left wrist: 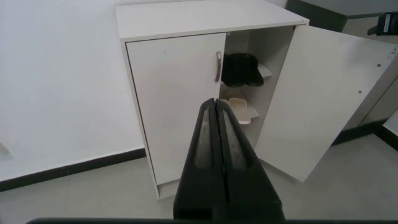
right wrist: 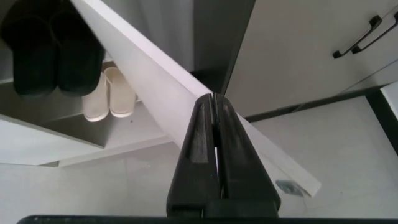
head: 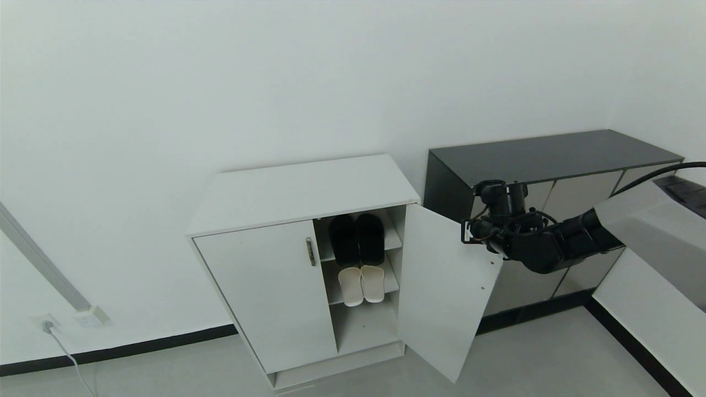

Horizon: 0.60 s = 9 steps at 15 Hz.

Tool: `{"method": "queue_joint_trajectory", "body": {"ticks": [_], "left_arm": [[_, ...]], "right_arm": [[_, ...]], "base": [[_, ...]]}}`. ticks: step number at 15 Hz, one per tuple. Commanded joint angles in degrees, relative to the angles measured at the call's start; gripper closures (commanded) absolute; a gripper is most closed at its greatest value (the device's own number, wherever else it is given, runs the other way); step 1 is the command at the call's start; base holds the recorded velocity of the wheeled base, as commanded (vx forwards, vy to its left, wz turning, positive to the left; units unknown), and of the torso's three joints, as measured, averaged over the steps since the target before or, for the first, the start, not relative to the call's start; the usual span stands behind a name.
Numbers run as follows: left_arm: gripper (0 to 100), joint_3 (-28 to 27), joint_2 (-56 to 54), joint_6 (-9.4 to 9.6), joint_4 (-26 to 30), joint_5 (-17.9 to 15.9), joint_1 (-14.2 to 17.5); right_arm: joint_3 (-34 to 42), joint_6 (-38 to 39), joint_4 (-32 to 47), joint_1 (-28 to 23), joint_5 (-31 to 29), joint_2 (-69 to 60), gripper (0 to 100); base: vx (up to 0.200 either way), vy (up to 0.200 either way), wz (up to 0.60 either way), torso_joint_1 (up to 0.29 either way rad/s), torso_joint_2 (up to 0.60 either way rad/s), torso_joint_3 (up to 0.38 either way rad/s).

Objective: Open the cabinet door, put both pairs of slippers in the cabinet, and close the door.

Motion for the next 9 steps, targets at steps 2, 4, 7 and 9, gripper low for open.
{"method": "queue_joint_trajectory", "body": {"ticks": [2, 4, 7, 9], "left_arm": [[100, 0.01, 0.07, -0.10, 0.00, 0.00, 0.01], [100, 0.01, 0.07, -0.10, 0.00, 0.00, 0.01], [100, 0.01, 0.07, -0.10, 0.00, 0.00, 0.01], [100, 0.01, 0.07, -0.10, 0.00, 0.00, 0.01]], "right_arm": [[-1.61, -0.01, -0.01, -0.62, 0.01, 2.18, 100], [-1.70, -0.01, 0.08, -0.71, 0.01, 2.53, 100], [-1.17, -0.01, 0.08, -0.09, 0.01, 2.00, 100], [0.59, -0.01, 0.08, 1.31, -0.07, 0.60, 100]], "base": [[0.000, 0.000, 0.00, 0.000, 0.00, 0.000], [0.000, 0.000, 0.00, 0.000, 0.00, 0.000], [0.000, 0.000, 0.00, 0.000, 0.00, 0.000], [0.000, 0.000, 0.00, 0.000, 0.00, 0.000]]}}
